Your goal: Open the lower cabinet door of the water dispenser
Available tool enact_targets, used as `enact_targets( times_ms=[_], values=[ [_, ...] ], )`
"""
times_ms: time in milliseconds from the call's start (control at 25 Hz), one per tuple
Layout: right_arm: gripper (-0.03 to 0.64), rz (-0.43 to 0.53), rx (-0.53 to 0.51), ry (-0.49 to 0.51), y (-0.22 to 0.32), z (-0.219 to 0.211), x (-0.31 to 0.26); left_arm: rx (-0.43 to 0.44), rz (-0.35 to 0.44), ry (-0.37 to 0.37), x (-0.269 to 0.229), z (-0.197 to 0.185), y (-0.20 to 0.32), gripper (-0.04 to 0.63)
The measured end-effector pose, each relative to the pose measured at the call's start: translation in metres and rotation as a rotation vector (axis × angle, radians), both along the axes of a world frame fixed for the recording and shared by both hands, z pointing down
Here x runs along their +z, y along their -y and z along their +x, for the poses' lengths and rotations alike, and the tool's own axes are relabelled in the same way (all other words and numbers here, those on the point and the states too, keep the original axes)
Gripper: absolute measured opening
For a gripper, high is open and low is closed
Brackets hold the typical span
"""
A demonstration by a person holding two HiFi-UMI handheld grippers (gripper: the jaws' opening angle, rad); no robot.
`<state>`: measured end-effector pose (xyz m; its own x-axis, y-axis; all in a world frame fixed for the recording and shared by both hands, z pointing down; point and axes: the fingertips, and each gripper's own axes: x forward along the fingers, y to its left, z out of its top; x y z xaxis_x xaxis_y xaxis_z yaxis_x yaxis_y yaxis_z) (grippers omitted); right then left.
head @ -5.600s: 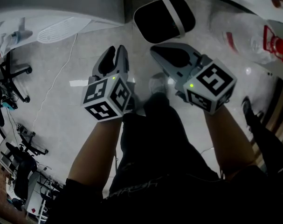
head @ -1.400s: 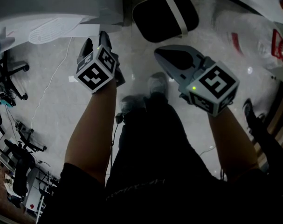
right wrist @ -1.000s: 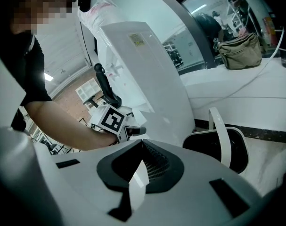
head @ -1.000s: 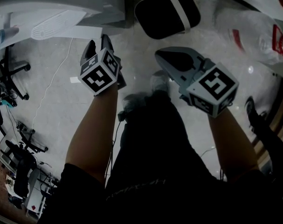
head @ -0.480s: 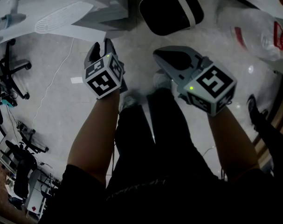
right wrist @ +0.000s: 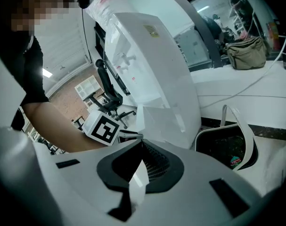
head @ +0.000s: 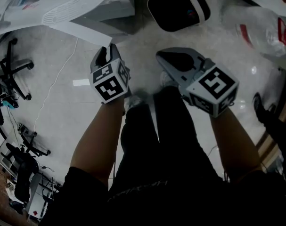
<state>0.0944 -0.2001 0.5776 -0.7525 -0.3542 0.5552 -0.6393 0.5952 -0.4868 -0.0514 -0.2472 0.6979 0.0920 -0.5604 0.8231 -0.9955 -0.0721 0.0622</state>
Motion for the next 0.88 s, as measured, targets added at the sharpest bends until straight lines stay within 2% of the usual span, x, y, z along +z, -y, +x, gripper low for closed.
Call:
enact_targets(
  times_ms=[320,520,880],
  values=[
    [0.014,-0.003,-0.005,0.006,-0.013,-0.027,0.006,0.049,-0.009,0.013,0.006,-0.021,-0.02,0.084],
    [0.014,-0.008,-0.053,-0.004,-0.021,-0.048,0.015,0.072,0.001,0.029,0.008,-0.038,-0.03,0.077],
    [0.014,0.01,-0.187,-0.028,-0.037,-0.067,0.009,0.017,-0.01,0.08,0.004,-0.076,-0.063,0.064]
  ],
)
